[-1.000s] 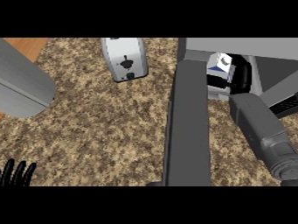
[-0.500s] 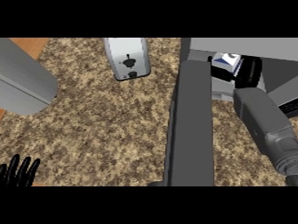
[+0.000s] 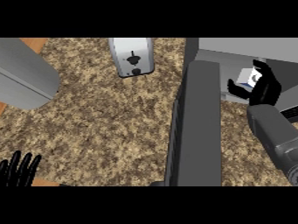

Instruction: Pick up the milk, place it into the microwave and close the microwave

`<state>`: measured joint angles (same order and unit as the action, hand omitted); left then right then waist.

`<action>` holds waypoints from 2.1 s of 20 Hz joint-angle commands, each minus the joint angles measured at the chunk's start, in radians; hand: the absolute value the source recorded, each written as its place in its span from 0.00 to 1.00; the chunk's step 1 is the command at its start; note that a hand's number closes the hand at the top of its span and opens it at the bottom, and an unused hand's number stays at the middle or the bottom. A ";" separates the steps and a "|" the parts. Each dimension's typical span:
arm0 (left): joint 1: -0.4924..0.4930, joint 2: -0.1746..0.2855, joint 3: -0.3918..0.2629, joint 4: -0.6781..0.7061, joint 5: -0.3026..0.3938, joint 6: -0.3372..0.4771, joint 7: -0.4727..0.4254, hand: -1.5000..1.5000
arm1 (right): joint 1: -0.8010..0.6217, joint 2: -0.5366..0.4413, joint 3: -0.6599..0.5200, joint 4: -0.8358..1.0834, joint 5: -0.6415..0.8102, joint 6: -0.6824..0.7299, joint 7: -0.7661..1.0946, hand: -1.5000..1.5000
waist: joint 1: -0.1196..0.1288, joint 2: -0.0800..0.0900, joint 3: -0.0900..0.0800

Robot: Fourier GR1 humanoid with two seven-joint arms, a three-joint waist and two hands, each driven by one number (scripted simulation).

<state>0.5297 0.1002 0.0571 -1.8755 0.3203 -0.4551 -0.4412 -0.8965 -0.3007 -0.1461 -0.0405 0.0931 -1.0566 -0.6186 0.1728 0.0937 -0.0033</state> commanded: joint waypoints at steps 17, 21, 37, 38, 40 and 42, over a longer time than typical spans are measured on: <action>-0.064 0.014 0.018 0.059 -0.024 0.001 -0.012 0.00 | -0.113 0.155 0.151 0.028 0.152 0.222 0.031 0.00 | 0.002 -0.023 0.011; -0.041 0.014 0.017 0.057 -0.025 -0.008 -0.021 0.00 | -0.100 0.170 0.095 -0.025 0.096 0.278 -0.004 0.00 | -0.012 -0.027 0.013; 0.013 0.003 0.026 0.025 -0.032 -0.015 -0.052 0.00 | 0.088 0.222 -0.079 -0.110 -0.087 0.667 -0.314 0.00 | -0.089 -0.058 0.009; 0.071 0.013 0.020 -0.034 -0.001 -0.033 -0.022 0.00 | 0.097 0.224 -0.084 -0.104 -0.090 0.663 -0.319 0.00 | -0.091 -0.064 0.009; 0.055 0.000 0.004 0.029 -0.036 -0.044 -0.058 0.00 | 0.114 0.226 -0.098 -0.103 -0.102 0.690 -0.347 0.00 | -0.102 -0.066 0.008; 0.003 0.028 0.048 0.033 0.004 -0.027 -0.011 0.00 | 0.139 0.222 -0.095 -0.097 -0.096 0.700 -0.378 0.00 | -0.115 -0.067 0.007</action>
<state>0.5545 0.1110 0.0828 -1.8581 0.3056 -0.4812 -0.4749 -0.8052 -0.0783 -0.2283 -0.1459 0.0065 -0.4051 -0.9206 0.0771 0.0314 0.0052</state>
